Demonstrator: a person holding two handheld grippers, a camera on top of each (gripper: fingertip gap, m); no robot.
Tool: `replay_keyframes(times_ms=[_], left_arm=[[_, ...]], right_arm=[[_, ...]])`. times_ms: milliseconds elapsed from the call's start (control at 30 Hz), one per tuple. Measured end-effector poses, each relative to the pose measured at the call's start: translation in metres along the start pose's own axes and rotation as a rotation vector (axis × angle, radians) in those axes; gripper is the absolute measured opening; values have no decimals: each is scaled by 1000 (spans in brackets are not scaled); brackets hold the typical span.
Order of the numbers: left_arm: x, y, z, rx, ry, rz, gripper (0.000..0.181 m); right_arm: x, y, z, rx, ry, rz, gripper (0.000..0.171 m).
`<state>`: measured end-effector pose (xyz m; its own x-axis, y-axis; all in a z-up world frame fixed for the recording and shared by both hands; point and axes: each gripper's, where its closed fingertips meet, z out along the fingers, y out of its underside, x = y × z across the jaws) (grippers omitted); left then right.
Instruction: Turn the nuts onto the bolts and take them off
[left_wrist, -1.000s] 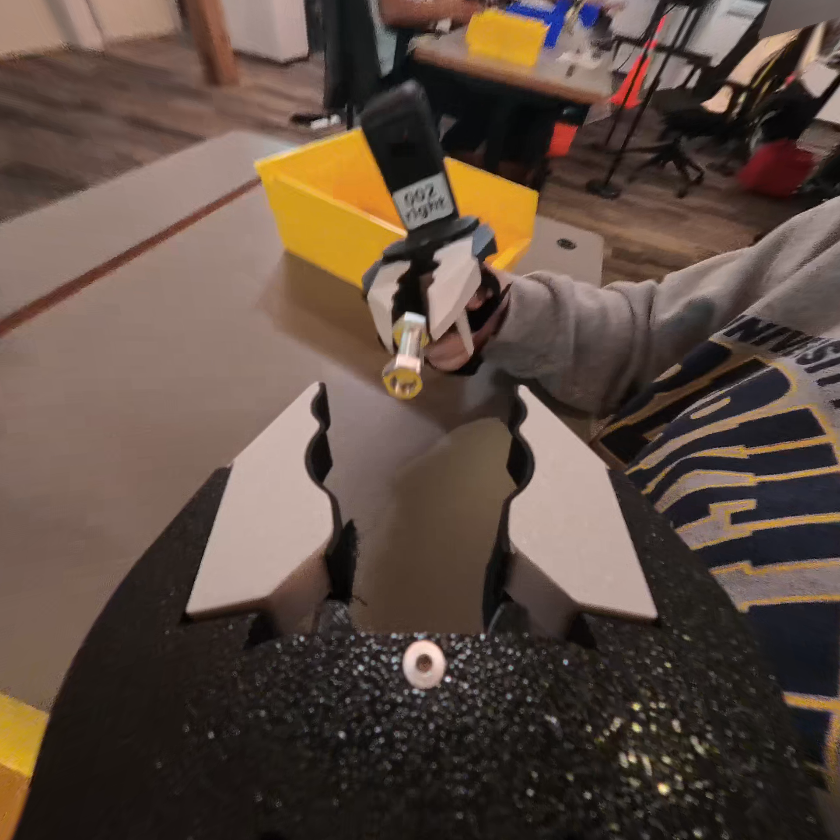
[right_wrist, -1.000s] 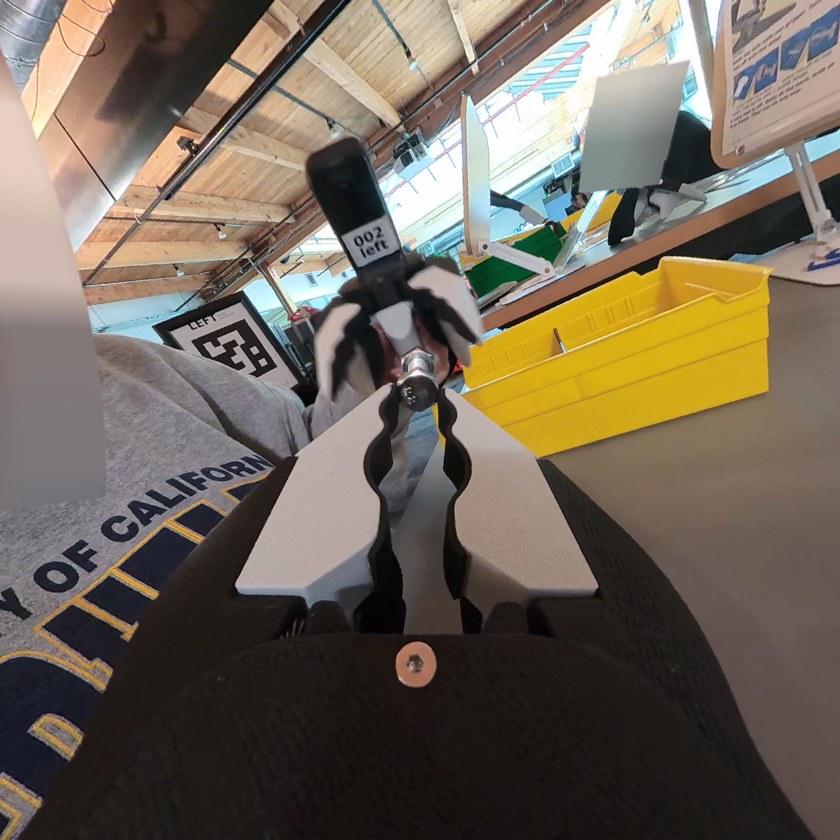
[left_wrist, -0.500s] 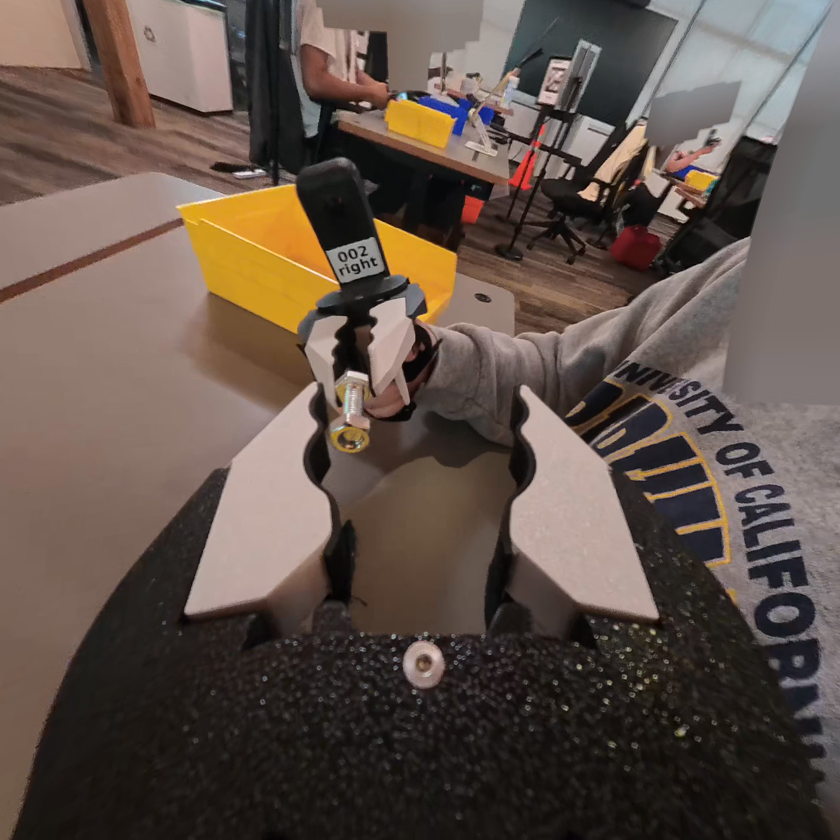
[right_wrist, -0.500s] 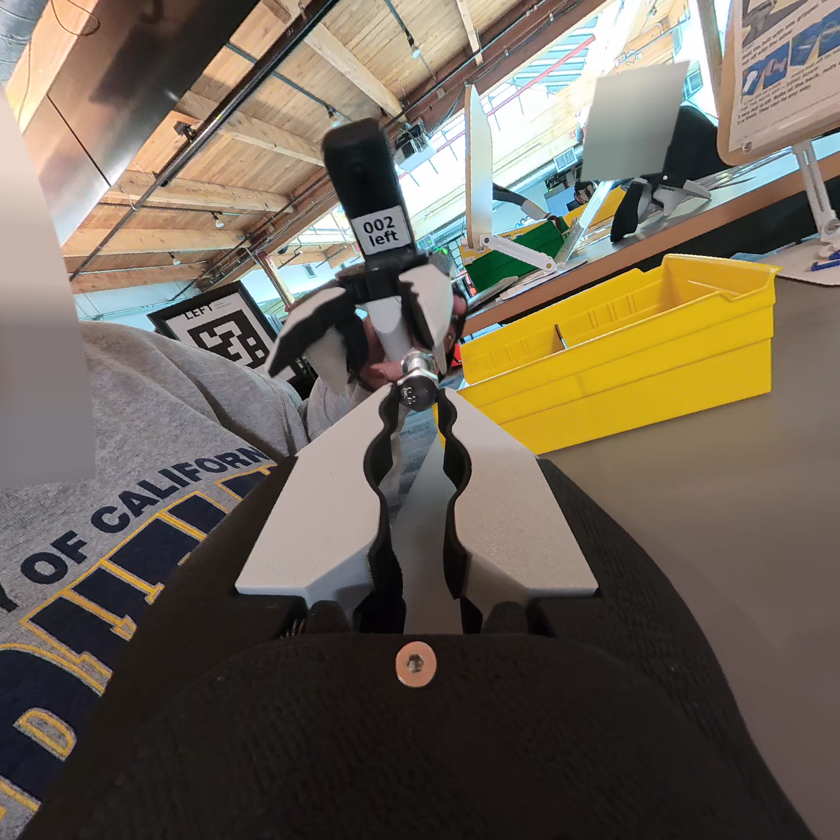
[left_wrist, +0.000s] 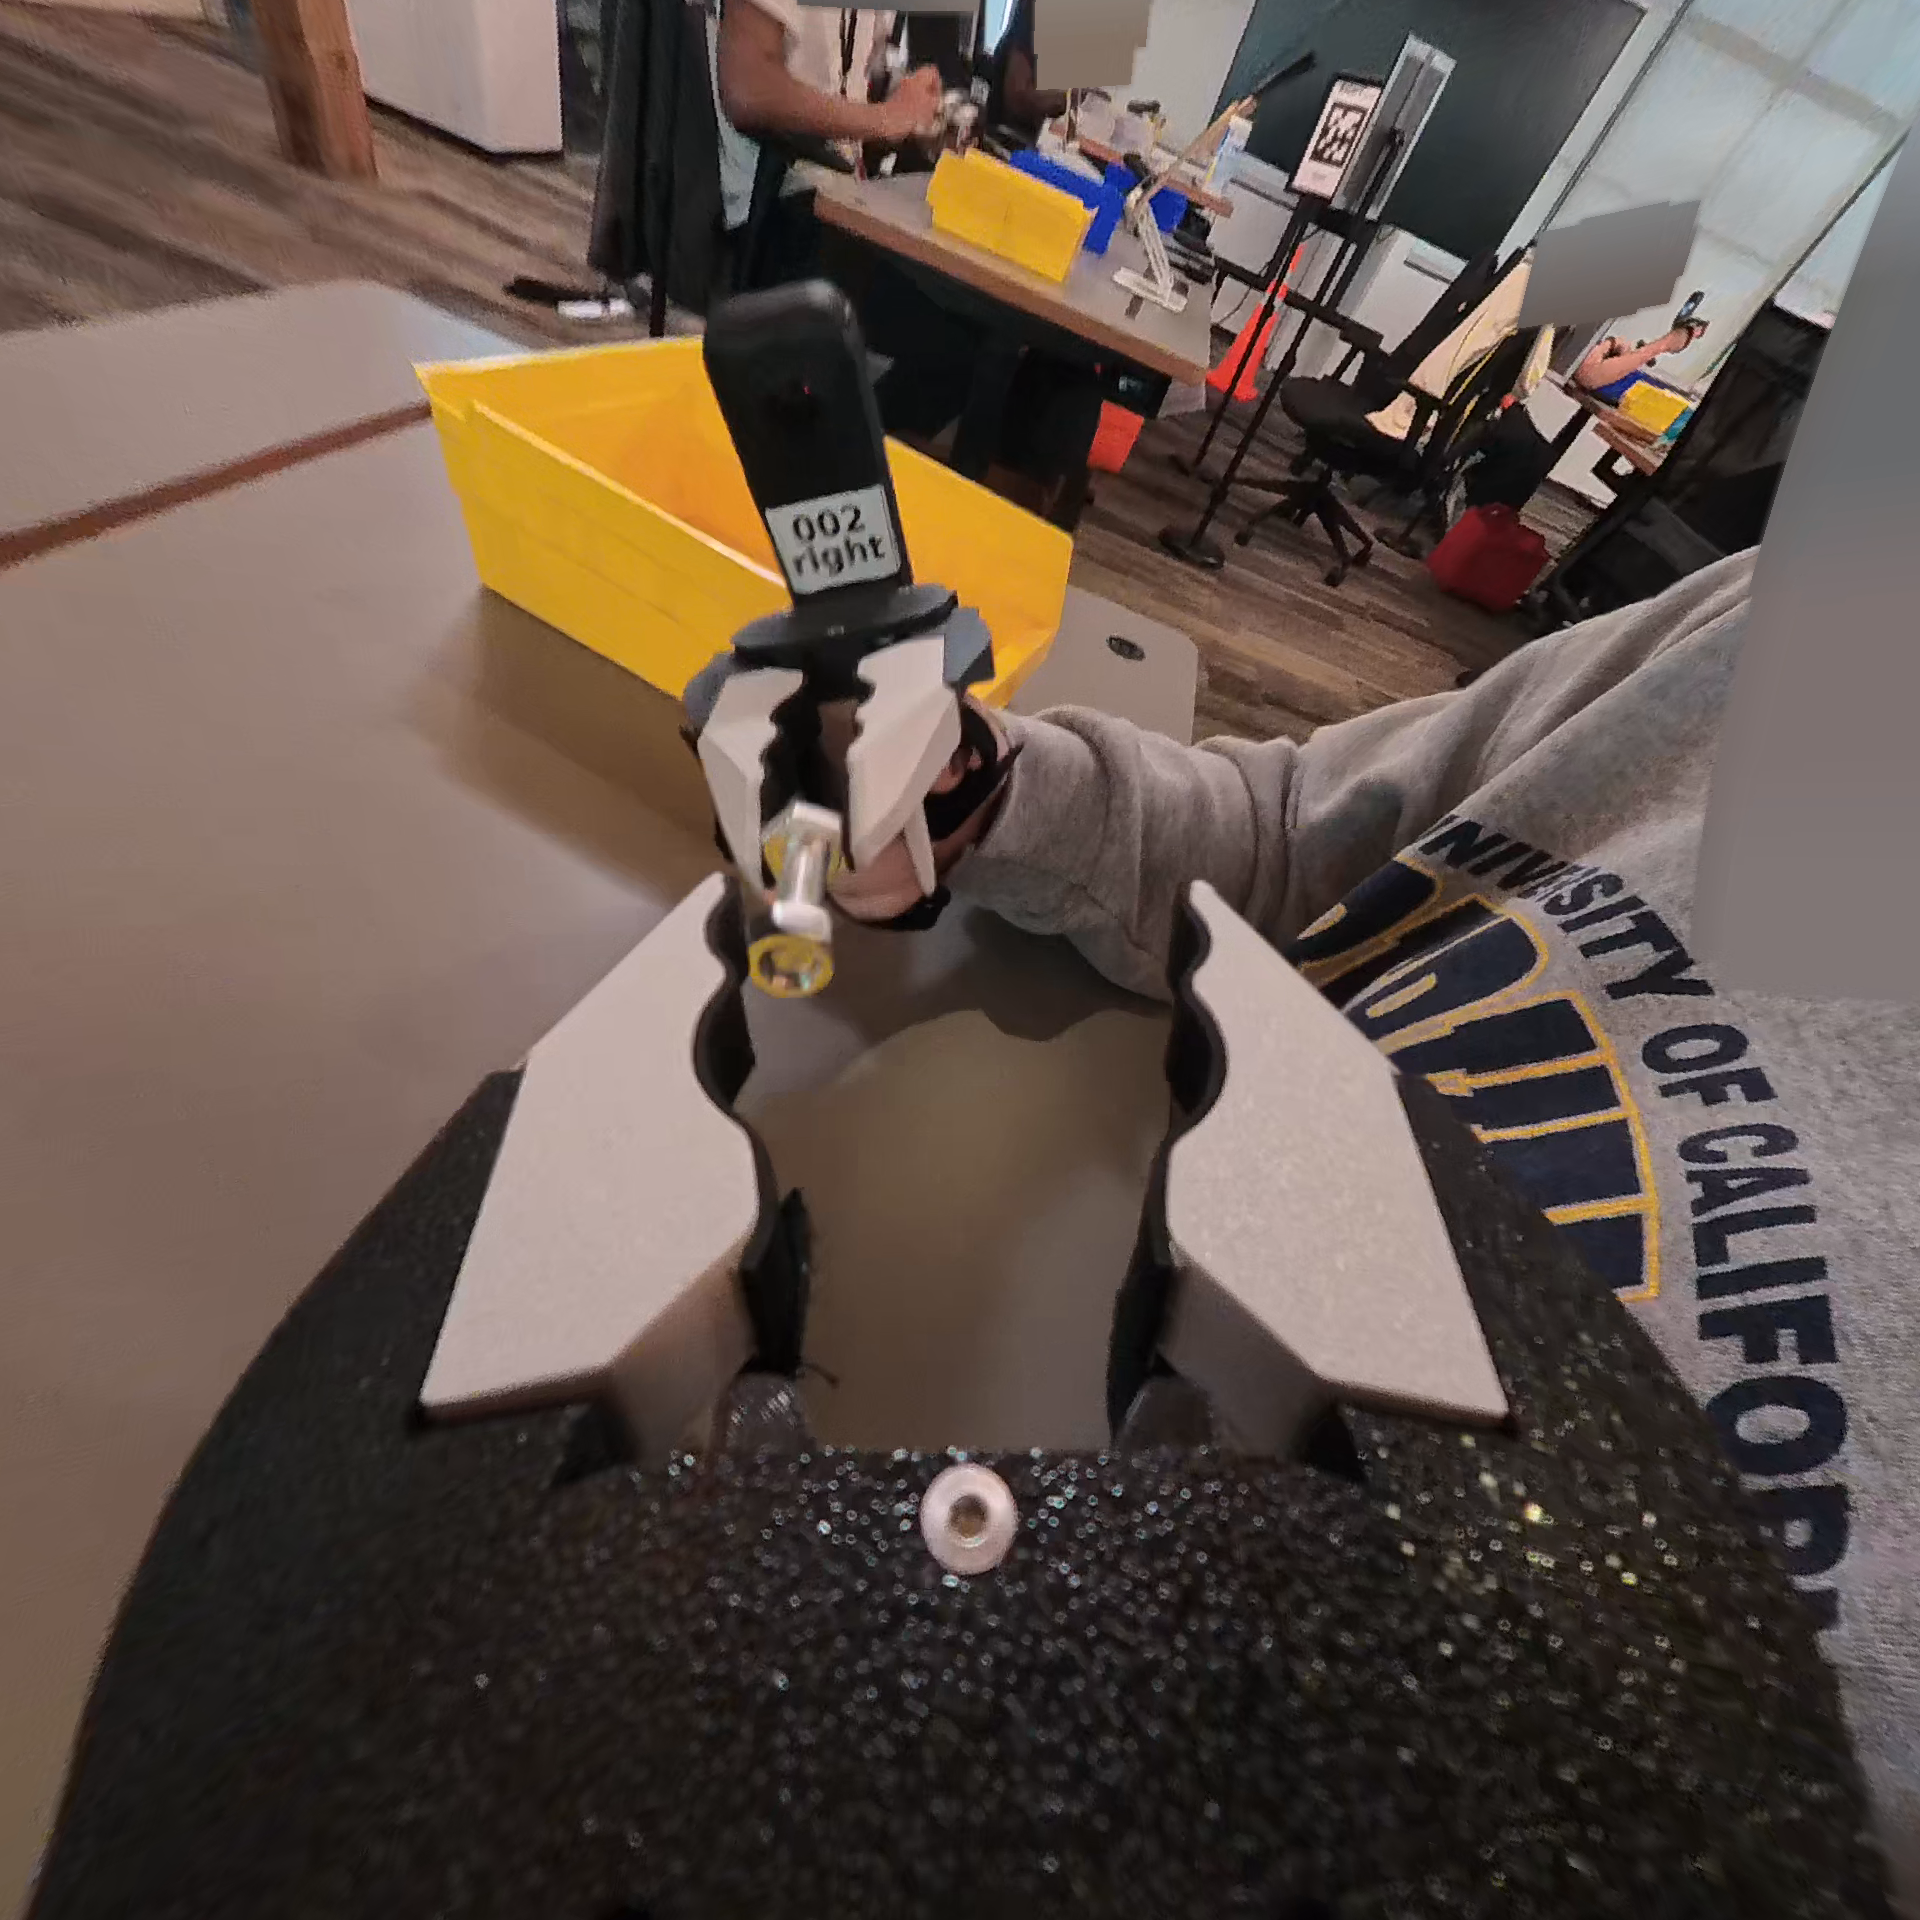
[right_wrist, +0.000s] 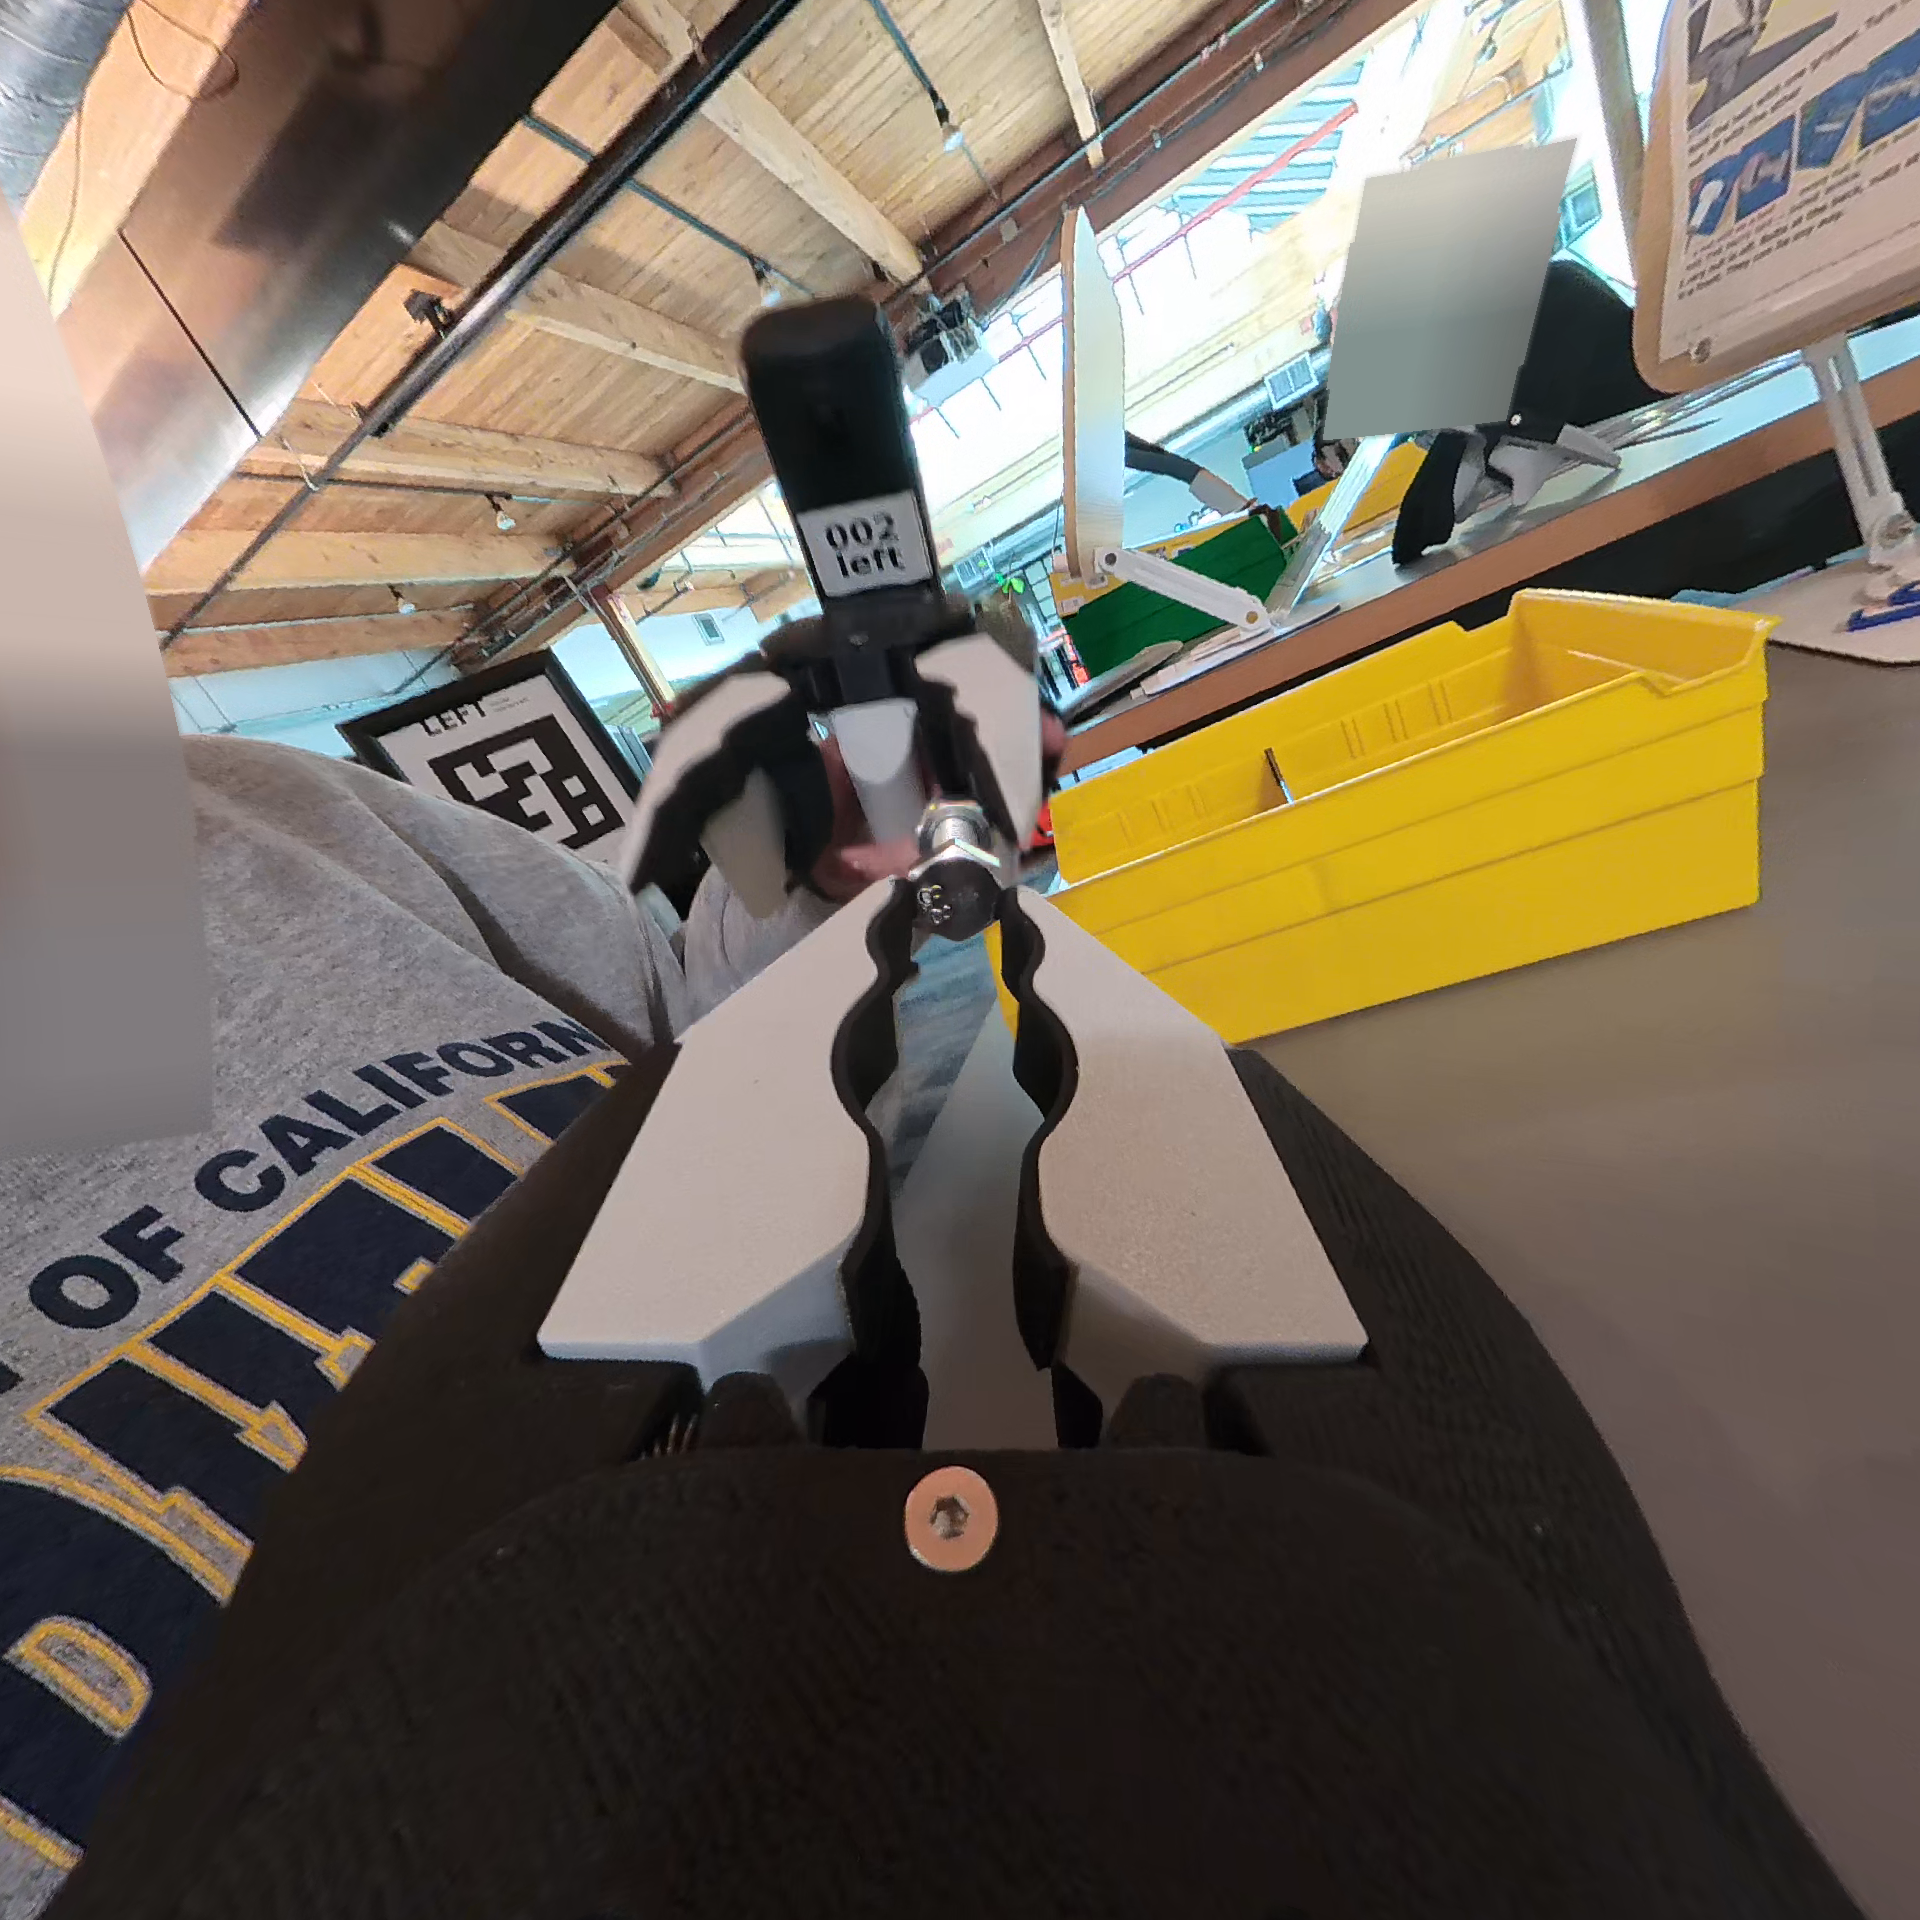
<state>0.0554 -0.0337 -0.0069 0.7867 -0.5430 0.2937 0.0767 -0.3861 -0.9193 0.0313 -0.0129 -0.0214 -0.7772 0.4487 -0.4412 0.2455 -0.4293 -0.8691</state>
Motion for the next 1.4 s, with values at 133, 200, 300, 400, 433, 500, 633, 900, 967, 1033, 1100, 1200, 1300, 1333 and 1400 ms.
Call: replay_keyframes(times_ms=[133, 200, 300, 400, 433, 500, 633, 900, 967, 1033, 1100, 1200, 1300, 1333, 1400], left_arm=[[1, -6, -4, 41, -34, 71, 78], [-5, 6, -3, -9, -64, 42, 77], [-1, 14, 2, -8, -18, -25, 71], [1, 15, 3, 11, -2, -45, 69], [-1, 14, 3, 16, -8, -44, 67], [-2, 13, 3, 20, -15, -42, 67], [-5, 3, 1, 55, -34, -28, 70], [-14, 5, -6, 44, -87, -65, 71], [-9, 13, -1, 25, -37, -124, 73], [-5, 17, 3, 18, -3, -150, 74], [-1, 16, 5, 31, 17, -150, 75], [-1, 8, 4, 52, 1, -128, 79], [2, -3, 1, 91, 4, -89, 77], [4, -8, -1, 109, 10, -74, 77], [1, -11, -3, 124, -30, -44, 81]], right_arm=[[-3, -3, -1, 14, -13, -9, 15], [-5, -7, -3, 26, -12, -24, 15], [-5, -9, -4, 37, -7, -33, 15], [-3, -7, -3, 34, -4, -26, 15], [-3, -7, -3, 38, -6, -22, 15], [-2, -7, -3, 36, -7, -21, 15], [-2, -2, -2, 12, -4, -30, 15], [-9, -6, -1, 37, -38, -38, 15], [-9, -8, -2, 48, -35, -46, 15], [-7, -6, -1, 42, -25, -48, 15], [-5, -3, 0, 31, -18, -44, 15], [-2, 1, 2, 19, -17, -33, 15], [0, 8, 5, -13, -4, -40, 15], [1, 11, 6, -28, 0, -46, 15], [-2, 11, 6, -24, -15, -50, 15]])
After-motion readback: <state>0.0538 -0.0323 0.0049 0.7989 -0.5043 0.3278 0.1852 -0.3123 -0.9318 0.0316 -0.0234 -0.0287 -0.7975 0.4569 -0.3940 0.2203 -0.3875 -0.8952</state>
